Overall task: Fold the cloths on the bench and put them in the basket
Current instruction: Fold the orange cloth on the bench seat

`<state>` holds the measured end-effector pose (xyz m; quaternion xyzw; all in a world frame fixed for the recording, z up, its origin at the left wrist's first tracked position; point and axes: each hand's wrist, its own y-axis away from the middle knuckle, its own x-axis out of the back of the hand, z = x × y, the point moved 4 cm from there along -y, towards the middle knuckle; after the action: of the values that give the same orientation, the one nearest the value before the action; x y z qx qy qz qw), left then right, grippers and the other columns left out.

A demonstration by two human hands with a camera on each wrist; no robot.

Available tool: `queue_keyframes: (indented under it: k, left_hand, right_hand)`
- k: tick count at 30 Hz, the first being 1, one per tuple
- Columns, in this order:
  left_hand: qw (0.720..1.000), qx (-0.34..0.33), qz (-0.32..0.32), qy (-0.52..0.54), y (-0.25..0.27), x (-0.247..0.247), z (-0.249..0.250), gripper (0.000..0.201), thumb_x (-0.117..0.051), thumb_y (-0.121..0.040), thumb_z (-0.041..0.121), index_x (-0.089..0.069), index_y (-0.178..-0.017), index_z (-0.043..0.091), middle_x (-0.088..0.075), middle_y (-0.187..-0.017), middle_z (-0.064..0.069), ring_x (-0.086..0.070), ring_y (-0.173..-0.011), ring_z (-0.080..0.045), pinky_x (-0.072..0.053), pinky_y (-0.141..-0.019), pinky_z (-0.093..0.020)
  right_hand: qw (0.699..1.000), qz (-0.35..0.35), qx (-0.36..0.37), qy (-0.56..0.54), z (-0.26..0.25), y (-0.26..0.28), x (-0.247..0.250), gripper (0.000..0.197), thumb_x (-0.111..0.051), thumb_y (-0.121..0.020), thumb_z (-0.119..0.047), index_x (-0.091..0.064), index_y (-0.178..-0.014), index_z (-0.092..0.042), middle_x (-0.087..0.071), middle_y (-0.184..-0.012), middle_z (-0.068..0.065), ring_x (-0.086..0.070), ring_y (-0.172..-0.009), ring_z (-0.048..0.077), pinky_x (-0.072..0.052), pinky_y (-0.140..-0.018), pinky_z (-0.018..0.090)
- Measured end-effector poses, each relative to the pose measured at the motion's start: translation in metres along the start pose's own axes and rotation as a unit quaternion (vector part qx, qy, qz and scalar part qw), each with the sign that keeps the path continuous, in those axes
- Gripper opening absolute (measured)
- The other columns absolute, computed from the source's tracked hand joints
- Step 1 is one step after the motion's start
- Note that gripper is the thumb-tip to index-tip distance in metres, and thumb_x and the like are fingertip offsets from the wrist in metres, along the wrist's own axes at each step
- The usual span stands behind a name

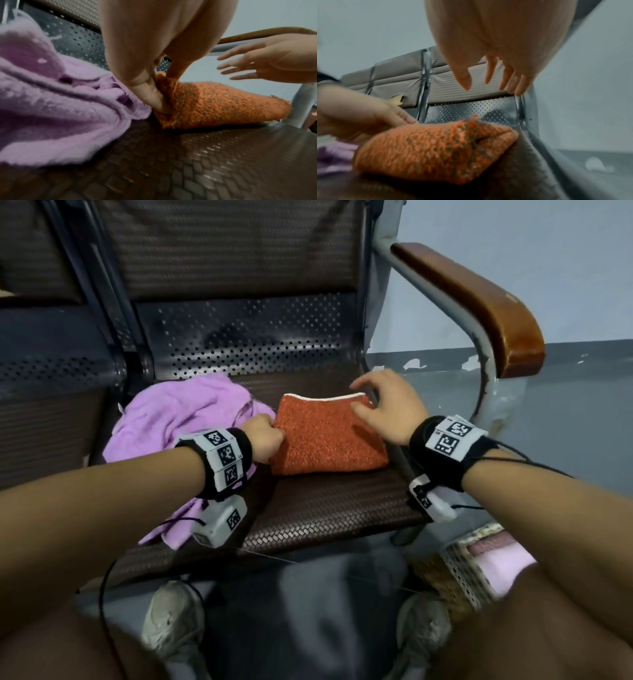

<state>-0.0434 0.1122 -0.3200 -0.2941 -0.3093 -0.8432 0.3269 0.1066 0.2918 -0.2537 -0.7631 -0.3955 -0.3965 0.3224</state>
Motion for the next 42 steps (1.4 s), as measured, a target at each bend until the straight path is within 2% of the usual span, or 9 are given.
queue_keyframes:
  k: [3,6,10,14,23,28,33,39,42]
  left_hand:
    - [0.996,-0.052,0.073,-0.008,0.005,0.005,-0.002,0.015,-0.067,-0.083,0.013,-0.054,-0.088,0.015,-0.062,-0.09,-0.008,-0.063,-0.092,-0.028,-0.048,-0.079,-0.033]
    - [0.976,-0.194,0.086,-0.04,0.016,0.009,0.008,0.055,-0.078,-0.076,0.025,-0.053,-0.123,0.014,-0.057,-0.123,-0.007,-0.053,-0.115,-0.021,-0.043,-0.102,-0.034]
    - [0.957,-0.236,-0.1,-0.137,0.031,-0.013,0.007,0.097,-0.088,-0.068,0.039,-0.038,-0.149,0.02,-0.05,-0.145,0.0,-0.049,-0.13,-0.018,-0.038,-0.112,-0.031]
    - [0.959,-0.235,-0.019,-0.16,0.034,-0.009,0.005,0.069,-0.078,-0.076,0.023,-0.049,-0.138,0.021,-0.068,-0.119,-0.006,-0.064,-0.108,-0.024,-0.049,-0.094,-0.033]
    - [0.991,-0.084,-0.002,0.104,0.028,-0.009,0.004,0.024,-0.064,-0.09,0.029,-0.071,-0.1,0.009,-0.074,-0.1,-0.01,-0.068,-0.099,-0.027,-0.051,-0.095,-0.04]
    - [0.998,-0.011,0.053,-0.032,0.026,-0.008,0.0,0.053,-0.059,-0.088,0.062,-0.064,-0.098,0.01,-0.071,-0.102,-0.01,-0.067,-0.093,-0.027,-0.053,-0.086,-0.033]
    - [0.986,0.135,-0.085,0.042,0.037,-0.026,-0.001,0.082,-0.039,-0.08,0.085,-0.061,-0.093,0.006,-0.072,-0.078,-0.013,-0.069,-0.064,-0.024,-0.057,-0.063,-0.029]
    - [0.946,0.031,-0.035,0.32,0.033,-0.023,0.029,0.061,-0.085,-0.073,0.037,-0.059,-0.12,0.007,-0.071,-0.112,-0.01,-0.073,-0.091,-0.024,-0.062,-0.081,-0.041]
    - [0.936,-0.053,-0.018,0.348,0.041,-0.01,0.058,0.051,-0.089,-0.062,0.025,-0.061,-0.104,0.014,-0.071,-0.11,-0.012,-0.07,-0.099,-0.028,-0.058,-0.089,-0.048]
  right_hand:
    - [0.982,-0.183,0.037,0.027,-0.002,0.021,-0.02,0.053,-0.07,-0.083,-0.058,-0.065,-0.124,-0.026,-0.066,-0.126,-0.005,-0.062,-0.115,0.013,-0.046,-0.101,0.027]
    - [0.958,-0.264,0.05,0.099,0.005,0.038,-0.035,0.086,-0.075,-0.078,-0.057,-0.044,-0.15,-0.021,-0.049,-0.151,-0.001,-0.049,-0.135,0.018,-0.035,-0.114,0.028]
    - [0.966,-0.226,0.057,0.112,0.006,0.039,-0.032,0.054,-0.062,-0.095,-0.031,-0.049,-0.147,-0.022,-0.068,-0.122,-0.001,-0.06,-0.12,0.024,-0.041,-0.101,0.024]
    - [0.978,-0.177,0.043,0.102,0.004,0.038,-0.013,0.019,-0.052,-0.099,-0.03,-0.066,-0.105,-0.019,-0.071,-0.095,0.004,-0.066,-0.1,0.03,-0.046,-0.083,0.03]
    - [0.915,-0.228,-0.194,-0.27,0.022,0.055,0.002,0.033,-0.073,-0.087,-0.043,-0.071,-0.104,-0.016,-0.078,-0.09,0.0,-0.076,-0.081,0.017,-0.06,-0.071,0.029]
    - [0.949,-0.176,-0.201,-0.167,0.03,0.053,-0.008,0.037,-0.074,-0.087,-0.043,-0.072,-0.104,-0.011,-0.077,-0.095,0.003,-0.074,-0.09,0.021,-0.058,-0.089,0.035]
    - [0.966,-0.161,-0.203,-0.008,0.029,0.049,-0.013,0.048,-0.065,-0.09,-0.054,-0.071,-0.108,-0.01,-0.073,-0.104,0.008,-0.068,-0.1,0.026,-0.054,-0.093,0.038]
    - [0.949,-0.203,-0.237,-0.04,0.028,0.052,-0.002,0.024,-0.074,-0.085,-0.033,-0.068,-0.097,-0.014,-0.073,-0.093,0.007,-0.068,-0.075,0.017,-0.055,-0.068,0.026]
    - [0.957,-0.187,-0.201,-0.097,0.021,0.053,0.018,0.06,-0.075,-0.081,-0.032,-0.05,-0.134,-0.021,-0.066,-0.115,0.0,-0.067,-0.09,0.013,-0.055,-0.081,0.028]
